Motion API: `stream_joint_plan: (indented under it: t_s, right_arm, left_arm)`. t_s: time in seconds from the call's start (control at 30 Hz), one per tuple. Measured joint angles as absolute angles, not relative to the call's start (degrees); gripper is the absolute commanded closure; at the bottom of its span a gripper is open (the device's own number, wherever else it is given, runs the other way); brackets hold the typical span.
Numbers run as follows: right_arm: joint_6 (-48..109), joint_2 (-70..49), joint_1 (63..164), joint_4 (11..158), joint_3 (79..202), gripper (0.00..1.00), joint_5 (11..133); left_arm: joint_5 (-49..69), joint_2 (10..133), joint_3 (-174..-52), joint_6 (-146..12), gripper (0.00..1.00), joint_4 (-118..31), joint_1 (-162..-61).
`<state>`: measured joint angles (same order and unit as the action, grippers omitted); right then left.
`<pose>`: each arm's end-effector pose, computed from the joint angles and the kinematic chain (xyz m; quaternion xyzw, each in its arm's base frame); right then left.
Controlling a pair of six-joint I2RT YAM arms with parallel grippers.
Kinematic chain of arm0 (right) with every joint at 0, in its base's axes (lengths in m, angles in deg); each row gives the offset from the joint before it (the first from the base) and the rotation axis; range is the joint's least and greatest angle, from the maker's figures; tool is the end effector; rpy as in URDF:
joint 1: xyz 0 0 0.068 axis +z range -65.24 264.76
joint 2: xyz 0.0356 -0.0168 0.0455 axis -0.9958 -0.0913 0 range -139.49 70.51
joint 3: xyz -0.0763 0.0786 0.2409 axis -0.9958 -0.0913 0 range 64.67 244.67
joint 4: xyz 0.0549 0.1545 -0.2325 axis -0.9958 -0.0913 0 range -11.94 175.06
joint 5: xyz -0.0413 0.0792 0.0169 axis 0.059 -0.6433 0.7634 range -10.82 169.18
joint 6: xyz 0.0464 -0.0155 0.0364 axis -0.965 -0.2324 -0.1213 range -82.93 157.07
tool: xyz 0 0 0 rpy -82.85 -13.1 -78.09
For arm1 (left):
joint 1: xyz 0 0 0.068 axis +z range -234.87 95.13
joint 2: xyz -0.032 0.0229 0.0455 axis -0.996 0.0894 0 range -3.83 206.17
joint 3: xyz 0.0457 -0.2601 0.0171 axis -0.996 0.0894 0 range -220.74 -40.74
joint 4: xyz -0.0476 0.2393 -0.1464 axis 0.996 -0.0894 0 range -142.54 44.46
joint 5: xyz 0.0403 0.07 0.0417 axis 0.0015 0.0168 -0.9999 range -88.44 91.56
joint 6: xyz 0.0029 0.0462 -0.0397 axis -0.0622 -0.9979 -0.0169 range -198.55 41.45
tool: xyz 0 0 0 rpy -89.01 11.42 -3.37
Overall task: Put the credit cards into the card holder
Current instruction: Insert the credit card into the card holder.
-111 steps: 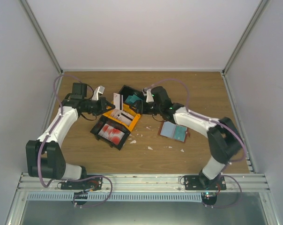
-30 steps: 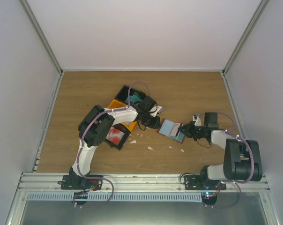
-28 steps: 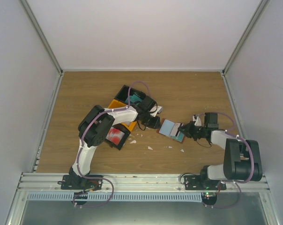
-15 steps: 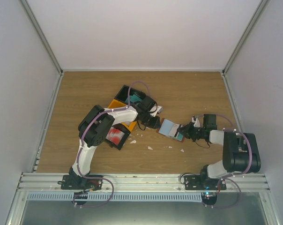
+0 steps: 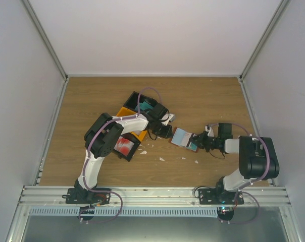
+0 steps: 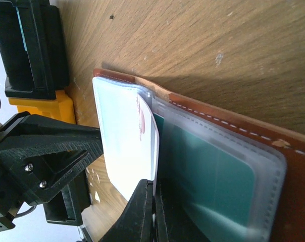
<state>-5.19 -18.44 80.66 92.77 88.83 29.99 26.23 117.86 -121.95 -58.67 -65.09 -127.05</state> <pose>0.2426 0.0172 0.0637 0.2348 0.8480 0.4615 0.1130 0.3250 -0.3201 0.1016 0.2366 0.9152 -0.3070 0.1101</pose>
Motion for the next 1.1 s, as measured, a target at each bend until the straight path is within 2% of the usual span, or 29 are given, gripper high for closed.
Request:
stream_joint_plan:
  t_s: [0.33, 0.67, 0.87, 1.0, 1.1]
  right_arm:
    - [-5.78, -22.2, 83.2, 96.66, 90.08, 0.98, 29.14]
    - [-7.88, -25.13, 87.11, 99.8, 92.02, 0.92, 31.13]
    - [-9.78, -24.28, 89.21, 101.77, 91.98, 0.73, 33.6]
    - [-10.0, -20.28, 90.06, 100.31, 91.06, 0.54, 37.51]
    - [-9.78, -15.66, 90.28, 96.79, 90.6, 0.49, 41.55]
  left_arm:
    - [26.38, 117.93, -121.95, -58.67, 0.86, -65.09, -126.98]
    - [26.64, 117.95, -121.93, -58.69, 0.87, -65.09, -126.85]
    - [26.82, 117.95, -121.84, -58.71, 0.87, -65.07, -126.76]
    - [27.08, 117.97, -121.82, -58.74, 0.87, -65.02, -126.78]
    - [27.32, 117.97, -121.77, -58.71, 0.87, -65.0, -126.78]
